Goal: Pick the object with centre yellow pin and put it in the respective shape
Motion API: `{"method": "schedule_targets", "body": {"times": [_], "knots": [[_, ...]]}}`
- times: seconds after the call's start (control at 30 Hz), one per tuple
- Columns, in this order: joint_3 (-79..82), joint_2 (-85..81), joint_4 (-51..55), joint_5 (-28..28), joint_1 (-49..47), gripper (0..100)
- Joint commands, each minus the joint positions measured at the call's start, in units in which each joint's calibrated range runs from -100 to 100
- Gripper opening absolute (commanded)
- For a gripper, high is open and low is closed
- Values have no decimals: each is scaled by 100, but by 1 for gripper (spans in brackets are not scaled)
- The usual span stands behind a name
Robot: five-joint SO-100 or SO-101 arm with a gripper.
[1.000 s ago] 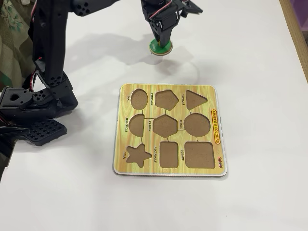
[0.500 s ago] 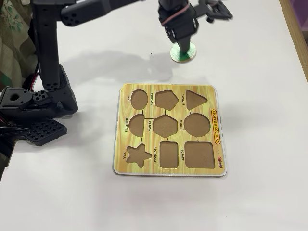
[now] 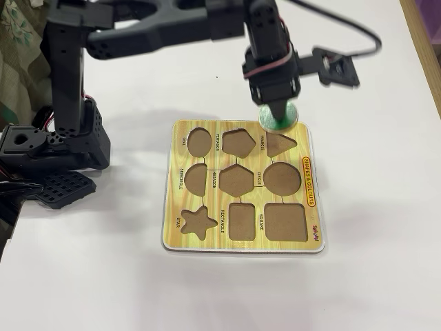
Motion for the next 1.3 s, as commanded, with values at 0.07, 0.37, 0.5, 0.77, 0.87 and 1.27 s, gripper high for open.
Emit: {"method": "schedule_targets", "body": {"times": [0.07, 0.37, 0.5, 0.77, 0.87, 1.27], "knots": [[-728, 235, 18, 31, 272, 1], [-540, 561, 36, 26, 643, 1], [-108, 628, 36, -21, 721, 1], [189, 687, -16, 36, 858, 1], [126, 812, -34, 0, 858, 1], [-1142, 1164, -25, 47, 809, 1]]}}
